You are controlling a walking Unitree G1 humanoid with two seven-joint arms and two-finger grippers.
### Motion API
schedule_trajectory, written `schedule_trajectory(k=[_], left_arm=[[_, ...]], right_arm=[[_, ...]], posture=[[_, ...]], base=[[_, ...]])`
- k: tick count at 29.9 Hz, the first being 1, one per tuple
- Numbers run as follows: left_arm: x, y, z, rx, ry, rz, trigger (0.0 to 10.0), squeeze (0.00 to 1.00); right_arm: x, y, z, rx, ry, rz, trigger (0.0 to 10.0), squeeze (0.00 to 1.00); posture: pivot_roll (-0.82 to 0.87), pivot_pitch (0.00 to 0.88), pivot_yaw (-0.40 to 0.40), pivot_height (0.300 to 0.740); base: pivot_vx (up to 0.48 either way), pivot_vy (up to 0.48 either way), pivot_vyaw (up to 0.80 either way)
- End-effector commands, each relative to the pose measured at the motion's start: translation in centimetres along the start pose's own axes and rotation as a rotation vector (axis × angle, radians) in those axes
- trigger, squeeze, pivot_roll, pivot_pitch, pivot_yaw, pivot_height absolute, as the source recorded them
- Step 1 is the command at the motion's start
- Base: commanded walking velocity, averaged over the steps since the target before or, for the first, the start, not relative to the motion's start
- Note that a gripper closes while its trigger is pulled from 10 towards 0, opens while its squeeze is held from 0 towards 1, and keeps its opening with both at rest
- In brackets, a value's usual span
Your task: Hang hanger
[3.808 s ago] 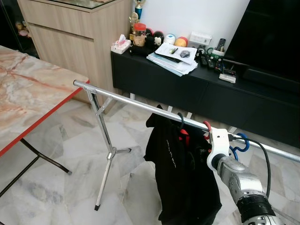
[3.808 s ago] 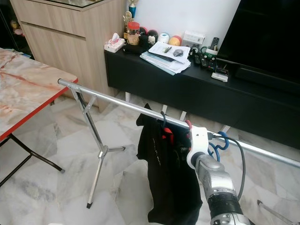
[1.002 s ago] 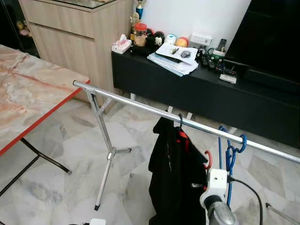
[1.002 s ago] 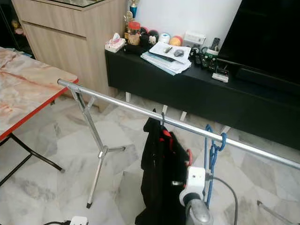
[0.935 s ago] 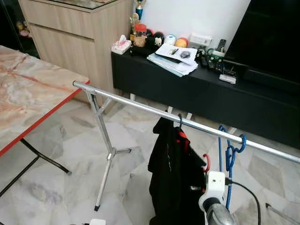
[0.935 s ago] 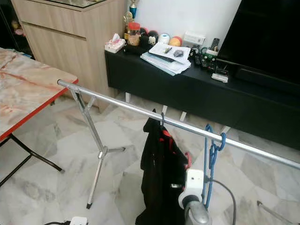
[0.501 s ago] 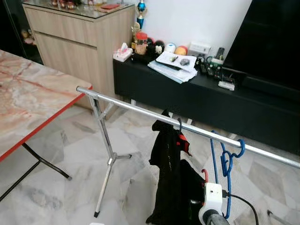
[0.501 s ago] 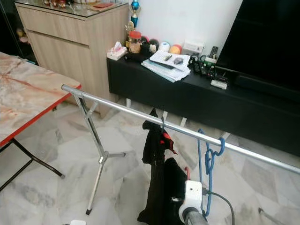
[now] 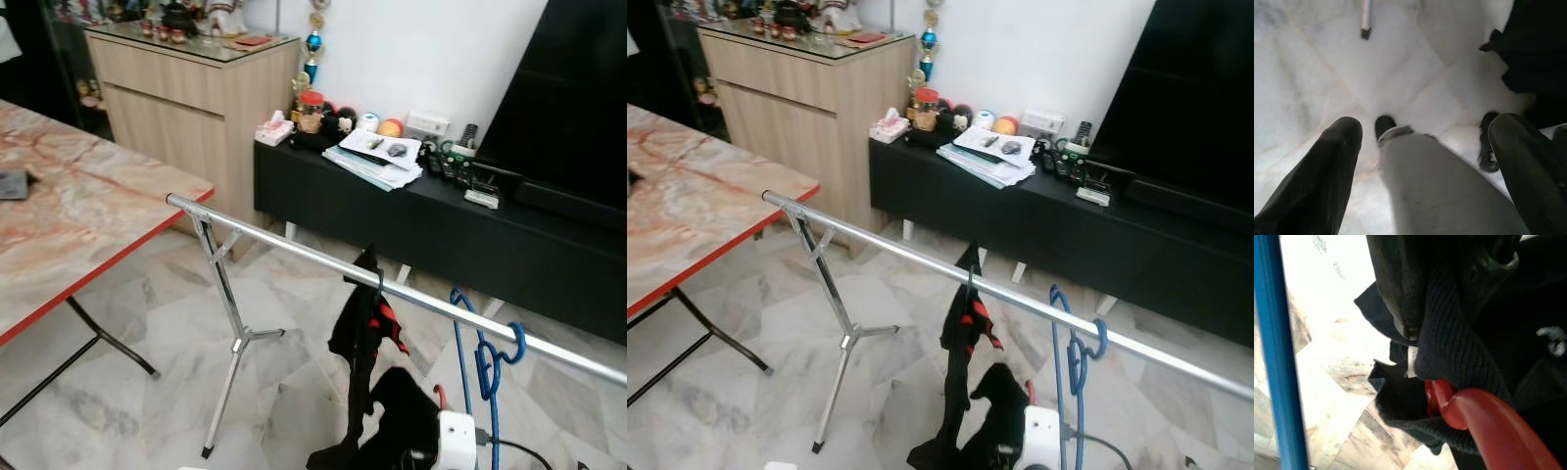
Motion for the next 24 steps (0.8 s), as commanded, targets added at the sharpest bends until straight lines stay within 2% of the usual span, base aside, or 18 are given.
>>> schedule_trajectory(k=[1, 5, 11, 13, 16, 17, 19, 21, 22, 23, 24], left_arm=[[0.3, -1.8, -0.4, 0.069, -0.001, -0.020, 10.0, 0.00], [0.8, -2.0, -0.5, 0.074, 0.004, -0.023, 10.0, 0.00], [2.0, -2.3, -0.8, 0.071, 0.034, -0.047, 10.0, 0.00], [1.9, -2.0, -0.7, 0.065, 0.029, -0.044, 10.0, 0.00], [1.9, -1.7, -0.6, 0.053, 0.033, -0.055, 10.0, 0.00], [1.9, -1.6, -0.6, 0.053, 0.033, -0.056, 10.0, 0.00], [1.9, -1.6, -0.6, 0.054, 0.034, -0.059, 10.0, 0.00], [1.9, -1.6, -0.6, 0.055, 0.033, -0.059, 10.0, 0.00], [2.0, -1.5, -0.6, 0.055, 0.034, -0.059, 10.0, 0.00], [2.0, -1.5, -0.6, 0.055, 0.034, -0.059, 10.0, 0.00], [2.1, -1.5, -0.6, 0.054, 0.034, -0.059, 10.0, 0.00]], right_arm=[[-1.2, -3.3, -0.8, 0.130, -0.039, 0.046, 10.0, 0.00], [-1.6, -3.1, -0.7, 0.131, -0.050, 0.051, 10.0, 0.00], [-2.6, -0.2, -0.1, 0.040, -0.106, 0.138, 10.0, 0.00], [-3.6, 2.0, 0.1, -0.066, -0.140, 0.229, 10.0, 0.00], [-3.3, 5.0, 0.4, -0.165, -0.103, 0.194, 10.0, 0.00], [-3.0, 8.0, 0.6, -0.253, -0.072, 0.170, 10.0, 0.00], [-2.7, 10.6, 0.6, -0.337, -0.040, 0.181, 10.0, 0.00], [-2.0, 14.4, 0.3, -0.453, -0.003, 0.172, 10.0, 0.00], [-1.1, 17.7, -0.2, -0.552, 0.035, 0.153, 10.0, 0.00], [-1.1, 17.7, -0.2, -0.552, 0.035, 0.153, 10.0, 0.00], [-0.7, 18.8, -0.4, -0.584, 0.052, 0.138, 10.0, 0.00]], posture=[[0.04, 0.047, -0.075, 0.740], [0.04, 0.058, -0.075, 0.740], [0.04, 0.067, -0.070, 0.740], [0.05, 0.072, -0.068, 0.740], [0.05, 0.067, -0.069, 0.740], [0.05, 0.069, -0.066, 0.740], [0.05, 0.069, -0.066, 0.740], [0.04, 0.067, -0.068, 0.740], [0.04, 0.064, -0.069, 0.740], [0.04, 0.064, -0.069, 0.740], [0.04, 0.064, -0.069, 0.740]], base=[[-0.319, 0.000, 0.00], [-0.319, 0.000, 0.00], [-0.141, 0.000, 0.00], [0.000, 0.000, 0.00], [0.000, 0.000, 0.00], [0.000, 0.000, 0.00], [0.000, 0.000, 0.00], [0.000, 0.000, 0.00], [0.000, 0.000, 0.00], [0.000, 0.000, 0.00], [0.000, 0.000, 0.00]])
Point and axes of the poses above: a point about 5 cm out from each wrist's last joint towards the gripper, its own z axis pointing out of the wrist towards the gripper, its own y axis along the axis of the wrist's last joint, x = y × z, the point moved 3 cm from there along z, pointing out of the wrist towards the gripper, and after that the axes turned 4 degrees about z, right-handed, at the moved point
